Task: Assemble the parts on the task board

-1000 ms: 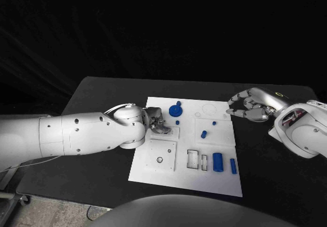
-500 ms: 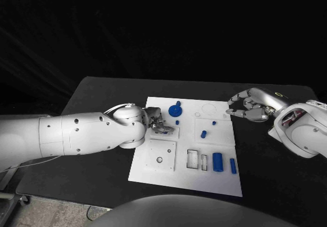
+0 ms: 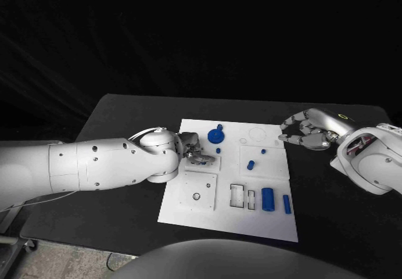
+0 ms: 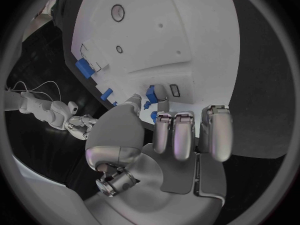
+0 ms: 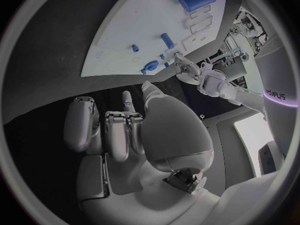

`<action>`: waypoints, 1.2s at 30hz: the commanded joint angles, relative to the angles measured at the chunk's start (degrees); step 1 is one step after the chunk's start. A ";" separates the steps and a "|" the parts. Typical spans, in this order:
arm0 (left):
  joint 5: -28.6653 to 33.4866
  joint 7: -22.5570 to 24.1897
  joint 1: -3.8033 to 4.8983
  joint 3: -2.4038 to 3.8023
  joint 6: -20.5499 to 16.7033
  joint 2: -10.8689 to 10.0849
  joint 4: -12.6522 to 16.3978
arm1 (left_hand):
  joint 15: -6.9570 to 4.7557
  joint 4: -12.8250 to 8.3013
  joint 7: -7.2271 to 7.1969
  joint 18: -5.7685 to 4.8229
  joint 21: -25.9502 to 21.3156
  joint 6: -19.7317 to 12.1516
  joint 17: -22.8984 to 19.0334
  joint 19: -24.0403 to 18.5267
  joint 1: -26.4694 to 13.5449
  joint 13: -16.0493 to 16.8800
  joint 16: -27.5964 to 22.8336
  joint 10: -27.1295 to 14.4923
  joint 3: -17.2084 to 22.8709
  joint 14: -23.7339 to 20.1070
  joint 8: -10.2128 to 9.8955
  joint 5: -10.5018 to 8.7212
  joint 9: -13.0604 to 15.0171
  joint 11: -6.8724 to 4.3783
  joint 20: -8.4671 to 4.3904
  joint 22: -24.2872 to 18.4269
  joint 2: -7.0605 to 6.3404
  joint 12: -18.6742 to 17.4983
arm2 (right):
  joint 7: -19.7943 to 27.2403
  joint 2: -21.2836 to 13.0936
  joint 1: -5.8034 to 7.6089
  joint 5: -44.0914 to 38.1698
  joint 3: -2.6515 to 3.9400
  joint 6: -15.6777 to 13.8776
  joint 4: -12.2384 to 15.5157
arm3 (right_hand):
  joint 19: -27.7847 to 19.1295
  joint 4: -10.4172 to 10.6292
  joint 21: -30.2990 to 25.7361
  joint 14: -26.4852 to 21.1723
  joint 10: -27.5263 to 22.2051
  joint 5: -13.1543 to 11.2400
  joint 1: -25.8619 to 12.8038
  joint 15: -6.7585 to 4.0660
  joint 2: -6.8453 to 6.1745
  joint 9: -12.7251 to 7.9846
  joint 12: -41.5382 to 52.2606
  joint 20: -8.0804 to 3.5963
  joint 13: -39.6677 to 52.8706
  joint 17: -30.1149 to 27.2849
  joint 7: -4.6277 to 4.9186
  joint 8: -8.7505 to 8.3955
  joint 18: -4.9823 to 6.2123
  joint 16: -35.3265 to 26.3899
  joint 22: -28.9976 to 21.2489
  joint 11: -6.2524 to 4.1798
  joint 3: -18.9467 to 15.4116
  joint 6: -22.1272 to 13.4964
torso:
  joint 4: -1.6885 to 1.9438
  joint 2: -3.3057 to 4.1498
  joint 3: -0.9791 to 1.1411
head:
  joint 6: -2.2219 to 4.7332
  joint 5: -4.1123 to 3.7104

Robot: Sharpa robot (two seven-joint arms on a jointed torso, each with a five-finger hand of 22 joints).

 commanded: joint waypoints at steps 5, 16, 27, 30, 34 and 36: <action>1.40 1.76 -0.03 0.02 -0.64 0.53 0.03 | -0.25 0.05 -0.25 0.42 0.19 -0.11 15.09 0.89 0.84 15.08 0.14 5.99 -0.55 6.03 0.32 0.57 0.61 -0.36 -0.26 10.95 0.14 -0.22 | -0.29 0.04 -0.06 0.03 0.01 0.57 -0.22 | -0.47 -0.36 -0.33 5.07 6.01 0.48 0.26 0.44 0.30 -0.11 0.22 0.07 15.10 12.47 -0.10 -0.41 0.52 -0.35 7.72 0.41 0.01 0.39 | -0.05 -0.01 0.02 | 0.01 -0.09; 1.46 1.41 -0.03 0.06 -0.65 0.61 -0.21 | -0.43 0.05 -0.46 0.40 0.16 -0.53 15.09 0.99 2.14 15.08 0.14 5.99 -1.36 6.03 0.90 4.41 2.43 -0.55 -0.47 11.11 1.45 -0.22 | -0.30 -0.14 -0.07 0.21 0.01 0.60 -0.21 | -0.48 -0.38 -0.37 5.07 6.01 0.63 0.29 0.44 0.37 -0.14 0.22 0.07 15.10 12.46 -0.09 -0.43 0.53 -0.35 7.71 0.40 0.04 0.41 | 0.07 0.02 0.00 | 0.01 -0.43; 0.62 0.16 -0.02 0.26 1.15 0.85 -0.38 | -0.76 -0.12 -0.84 0.37 0.14 -0.85 15.09 1.14 5.81 15.08 0.14 5.99 -1.19 6.03 1.20 12.43 4.07 -0.90 -0.77 11.31 1.88 -0.22 | -0.29 -0.14 -0.08 0.25 0.01 0.66 -0.21 | -0.49 -0.33 -0.47 5.06 6.01 1.00 0.25 0.45 0.60 -0.21 0.22 0.08 15.10 12.44 -0.07 -0.51 0.54 -0.39 7.70 0.42 0.10 0.47 | 0.05 0.01 0.00 | 0.01 -0.24; 0.38 -0.02 -0.01 0.28 1.53 0.76 -0.41 | -0.76 -0.09 -0.84 0.36 0.18 -0.80 15.09 1.19 5.80 15.08 0.14 5.99 -1.22 6.03 1.24 12.41 4.12 -0.90 -0.78 11.35 1.86 -0.22 | -0.30 -0.19 -0.08 0.26 0.01 0.66 -0.22 | -0.49 -0.33 -0.47 5.06 6.01 1.00 0.25 0.45 0.60 -0.21 0.22 0.08 15.10 12.44 -0.07 -0.51 0.54 -0.39 7.70 0.42 0.10 0.47 | 0.07 -0.02 0.00 | 0.01 -0.26; 0.11 -0.14 0.09 0.39 1.73 0.36 -0.05 | -0.78 0.02 -0.88 0.34 0.22 -0.53 15.09 1.25 5.77 15.08 0.14 5.99 -1.41 6.03 1.51 12.03 4.45 -0.92 -0.79 11.41 1.79 -0.22 | -0.29 -0.19 -0.08 0.27 0.01 0.59 -0.23 | -0.50 -0.28 -0.51 5.05 6.01 1.13 0.18 0.45 0.69 -0.24 0.22 0.08 15.10 12.42 -0.06 -0.54 0.55 -0.41 7.70 0.43 0.11 0.50 | 0.01 0.01 -0.02 | 0.01 -0.15; -0.11 -0.18 0.37 0.59 1.89 0.04 0.28 | -0.79 -0.04 -0.91 0.34 0.23 -0.49 15.09 1.27 5.91 15.08 0.14 5.99 -1.41 6.03 1.60 12.06 4.58 -0.94 -0.80 11.42 1.79 -0.22 | -0.30 -0.13 -0.08 0.27 0.01 0.56 -0.25 | -0.51 -0.25 -0.55 5.05 6.01 1.18 0.16 0.45 0.73 -0.26 0.22 0.08 15.10 12.41 -0.06 -0.56 0.55 -0.42 7.69 0.44 0.11 0.50 | -0.10 -0.03 0.01 | 0.01 -0.03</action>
